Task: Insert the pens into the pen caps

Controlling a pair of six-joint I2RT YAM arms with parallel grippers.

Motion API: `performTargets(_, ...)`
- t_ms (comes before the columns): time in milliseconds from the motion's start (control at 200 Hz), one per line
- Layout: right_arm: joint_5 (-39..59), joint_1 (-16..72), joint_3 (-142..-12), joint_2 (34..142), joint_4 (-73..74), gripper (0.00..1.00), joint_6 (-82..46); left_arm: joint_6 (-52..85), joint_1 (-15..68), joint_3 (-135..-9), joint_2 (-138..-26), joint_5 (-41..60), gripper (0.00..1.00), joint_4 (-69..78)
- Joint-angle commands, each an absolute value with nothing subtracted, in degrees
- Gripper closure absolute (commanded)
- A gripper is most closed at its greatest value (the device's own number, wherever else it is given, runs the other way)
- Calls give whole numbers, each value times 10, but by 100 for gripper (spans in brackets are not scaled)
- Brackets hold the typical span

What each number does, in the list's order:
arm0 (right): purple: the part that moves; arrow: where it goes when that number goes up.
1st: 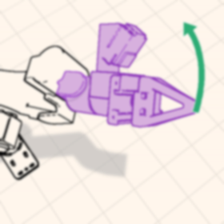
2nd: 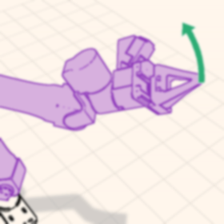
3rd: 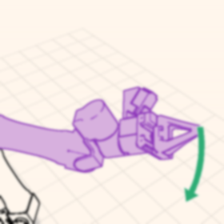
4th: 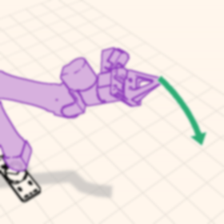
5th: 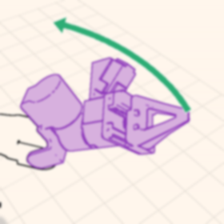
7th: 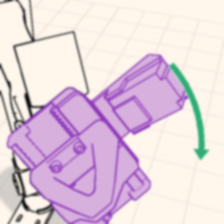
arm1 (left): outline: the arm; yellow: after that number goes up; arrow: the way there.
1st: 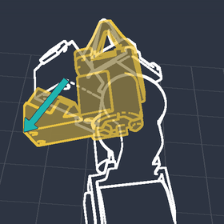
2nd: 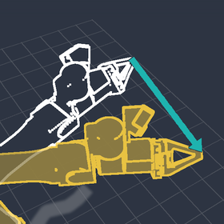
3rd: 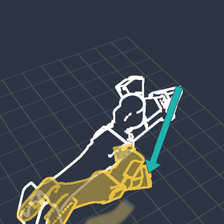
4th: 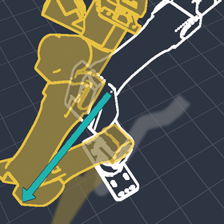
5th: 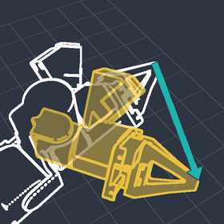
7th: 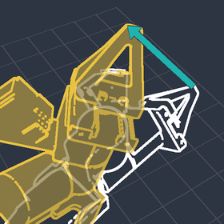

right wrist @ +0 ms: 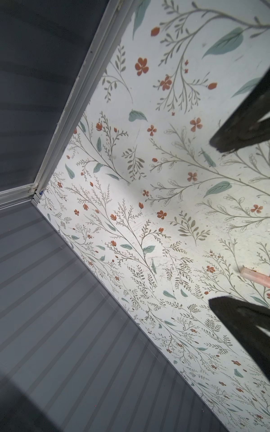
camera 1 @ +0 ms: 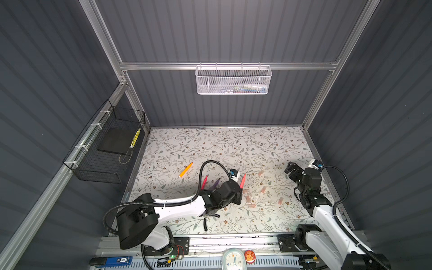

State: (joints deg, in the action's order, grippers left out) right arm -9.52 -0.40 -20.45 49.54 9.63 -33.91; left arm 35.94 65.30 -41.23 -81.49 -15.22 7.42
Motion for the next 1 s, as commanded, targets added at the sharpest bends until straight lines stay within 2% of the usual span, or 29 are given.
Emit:
performTargets(0,-53,6,-240,508,61,1,-327,332,653,-358,-800,-166,89,138)
performTargets(70,-28,30,-254,504,22,1,-359,318,653,-352,-796,-146,93,154)
performTargets(155,9,94,-233,485,41,1,-420,313,652,-338,-801,-130,93,184)
performTargets(315,-32,287,-195,475,132,1,-521,308,640,-331,-802,-105,95,194)
performTargets(520,-63,408,-192,522,218,10,-582,300,634,-301,-759,-96,95,212)
performTargets(610,-68,441,-198,562,256,16,-598,295,634,-298,-747,-85,95,209)
performTargets(750,-62,467,-203,613,297,33,-621,296,634,-292,-747,-85,96,215)
performTargets(990,-93,492,-216,656,308,46,-629,296,634,-310,-757,-71,99,200)
